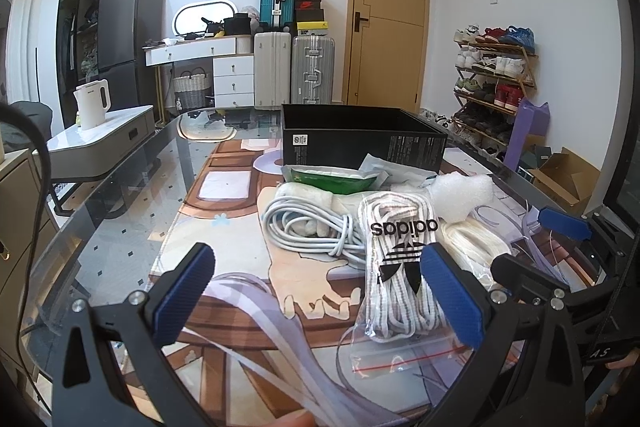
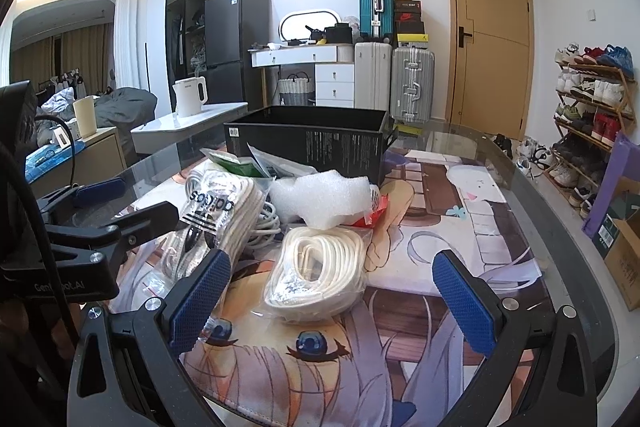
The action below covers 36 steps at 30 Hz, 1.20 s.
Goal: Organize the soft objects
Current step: 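Grasp the adidas lace bag with left tool while right tool grasps the bagged white rope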
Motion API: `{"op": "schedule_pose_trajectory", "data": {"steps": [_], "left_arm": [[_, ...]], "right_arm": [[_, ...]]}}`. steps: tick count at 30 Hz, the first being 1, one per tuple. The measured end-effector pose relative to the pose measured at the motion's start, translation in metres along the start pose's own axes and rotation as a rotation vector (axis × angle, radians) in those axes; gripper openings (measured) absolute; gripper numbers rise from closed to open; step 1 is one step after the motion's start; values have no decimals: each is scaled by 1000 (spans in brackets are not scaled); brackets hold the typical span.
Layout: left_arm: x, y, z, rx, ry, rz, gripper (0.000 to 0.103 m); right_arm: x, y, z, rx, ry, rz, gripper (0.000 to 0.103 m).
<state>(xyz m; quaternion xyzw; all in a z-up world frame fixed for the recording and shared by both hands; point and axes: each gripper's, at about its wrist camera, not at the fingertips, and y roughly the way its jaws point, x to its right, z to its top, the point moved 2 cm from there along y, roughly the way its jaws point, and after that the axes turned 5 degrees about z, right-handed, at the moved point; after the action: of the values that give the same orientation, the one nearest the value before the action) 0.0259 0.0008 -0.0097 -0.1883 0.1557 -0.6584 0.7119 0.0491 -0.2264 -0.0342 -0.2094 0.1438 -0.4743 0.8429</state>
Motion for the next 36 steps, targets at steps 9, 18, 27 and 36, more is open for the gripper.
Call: {"op": "schedule_pose_trajectory", "data": {"steps": [9,18,27,36], "left_arm": [[0,7,2,-9,22,-10,103],[0,16,5,-41,20,-47,103],[5,24,11,-66,44,-71,103],[15,25,10,-73,89,-132,103]], "right_arm": [[5,11,1,-40,17,-2,103],[11,21,4,-91,44,-23,103],[16,30,2,-156,66,13,103],[19,38,-6,-201,49,-2,103]]}}
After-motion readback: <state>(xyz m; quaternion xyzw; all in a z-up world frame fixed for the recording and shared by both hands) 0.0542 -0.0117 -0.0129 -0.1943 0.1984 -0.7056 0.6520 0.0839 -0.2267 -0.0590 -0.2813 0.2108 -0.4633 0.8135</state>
